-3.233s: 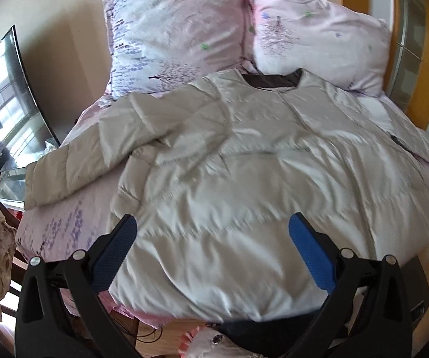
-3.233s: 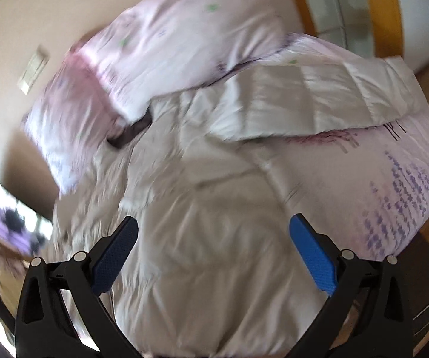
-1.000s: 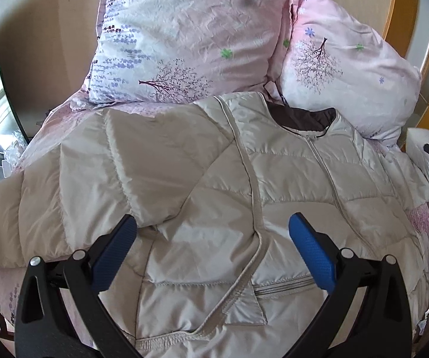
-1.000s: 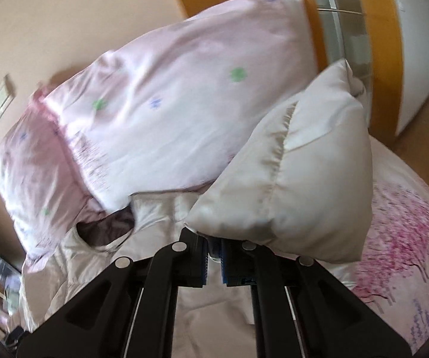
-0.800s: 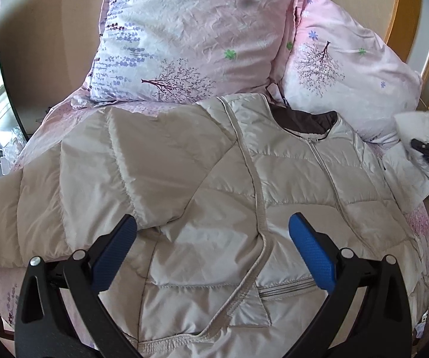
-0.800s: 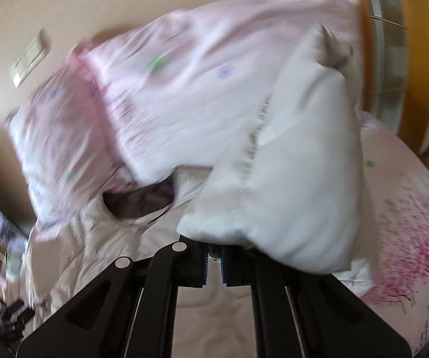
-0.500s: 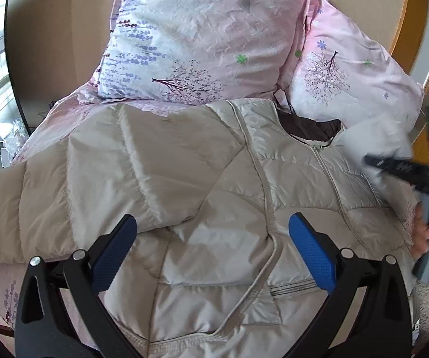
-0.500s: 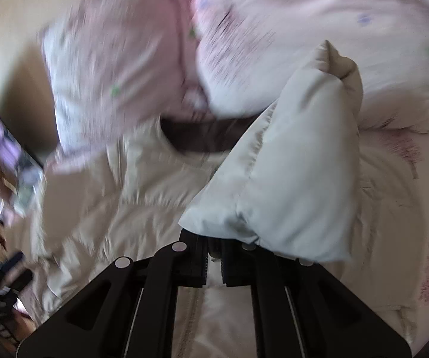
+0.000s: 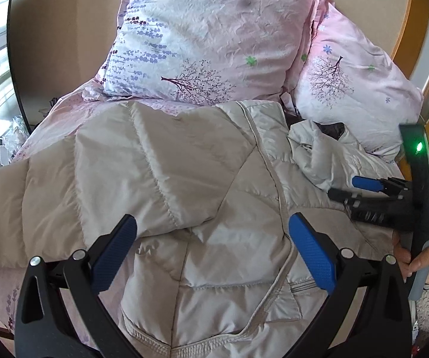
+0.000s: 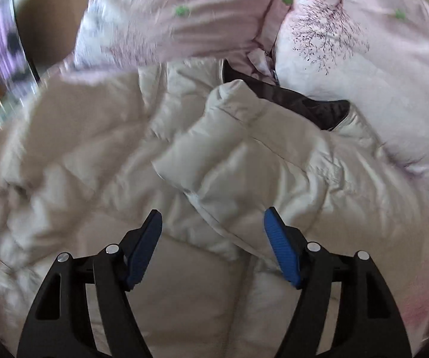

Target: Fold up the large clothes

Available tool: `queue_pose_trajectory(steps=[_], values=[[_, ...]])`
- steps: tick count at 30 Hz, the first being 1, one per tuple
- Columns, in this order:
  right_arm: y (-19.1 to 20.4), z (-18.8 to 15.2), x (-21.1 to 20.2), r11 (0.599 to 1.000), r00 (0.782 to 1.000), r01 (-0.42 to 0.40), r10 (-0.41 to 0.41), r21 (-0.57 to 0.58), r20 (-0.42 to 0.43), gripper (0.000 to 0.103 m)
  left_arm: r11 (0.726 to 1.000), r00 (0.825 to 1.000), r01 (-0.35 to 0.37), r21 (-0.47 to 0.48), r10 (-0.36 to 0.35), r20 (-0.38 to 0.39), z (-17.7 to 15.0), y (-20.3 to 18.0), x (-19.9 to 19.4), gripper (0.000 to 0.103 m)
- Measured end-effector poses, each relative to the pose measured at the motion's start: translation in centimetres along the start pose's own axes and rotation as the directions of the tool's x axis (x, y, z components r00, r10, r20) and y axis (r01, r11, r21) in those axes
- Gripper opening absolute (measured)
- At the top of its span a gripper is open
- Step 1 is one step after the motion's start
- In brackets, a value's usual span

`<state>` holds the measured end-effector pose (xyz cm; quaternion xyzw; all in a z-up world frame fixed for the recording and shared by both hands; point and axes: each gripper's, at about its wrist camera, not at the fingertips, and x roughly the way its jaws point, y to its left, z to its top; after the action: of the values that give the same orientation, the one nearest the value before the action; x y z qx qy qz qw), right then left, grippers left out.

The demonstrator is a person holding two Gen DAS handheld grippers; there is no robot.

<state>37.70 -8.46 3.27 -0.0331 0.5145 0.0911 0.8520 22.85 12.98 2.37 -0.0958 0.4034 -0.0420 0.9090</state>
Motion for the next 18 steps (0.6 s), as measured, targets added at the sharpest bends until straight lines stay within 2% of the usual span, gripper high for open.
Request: queue_pose_trajectory(steps=[1, 3, 6, 9, 11, 13, 15, 18], values=[[-0.6, 0.3, -0.2, 0.998, 0.999, -0.038, 0.038, 0.048, 0.006, 0.061, 1.0, 1.0, 0.008, -0.004, -0.008, 0.005, -0.1, 0.2, -0.1, 0.101], [-1.8, 1.0, -0.2, 0.983, 0.993, -0.118, 0.116, 0.138, 0.026, 0.045, 1.0, 0.999, 0.026, -0.014, -0.025, 0.029, -0.2, 0.6, -0.5, 0.101], [-2.8, 2.4, 0.5, 0.957, 0.985, -0.173, 0.165, 0.233, 0.054, 0.035, 0.999, 0.995, 0.037, -0.014, -0.036, 0.094, -0.6, 1.4, -1.7, 0.101], [-3.2, 3.6, 2.4, 0.94, 0.982, -0.187, 0.19, 0.284, 0.018, 0.034, 0.998, 0.99, 0.051, -0.032, -0.046, 0.136, -0.9, 2.6, -2.9, 0.101], [-2.8, 4.1, 4.7, 0.943, 0.978, -0.172, 0.198, 0.285, -0.064, 0.034, 0.997, 0.986, 0.05, -0.06, -0.04, 0.16, -1.1, 3.7, -3.8, 0.101], [-2.1, 4.2, 6.1, 0.958, 0.977, -0.132, 0.169, 0.254, -0.13, 0.034, 0.995, 0.986, 0.03, -0.095, -0.014, 0.165, -1.3, 5.0, -4.4, 0.101], [-1.9, 4.6, 5.8, 0.96, 0.975, -0.128, 0.168, 0.248, -0.145, 0.034, 0.989, 0.989, 0.018, -0.144, 0.003, 0.147, -1.8, 6.9, -5.0, 0.101], [-2.7, 4.2, 3.8, 0.934, 0.968, -0.188, 0.229, 0.305, -0.104, 0.038, 0.961, 0.994, 0.042, -0.274, -0.011, 0.112, -3.0, 11.0, -5.7, 0.101]])
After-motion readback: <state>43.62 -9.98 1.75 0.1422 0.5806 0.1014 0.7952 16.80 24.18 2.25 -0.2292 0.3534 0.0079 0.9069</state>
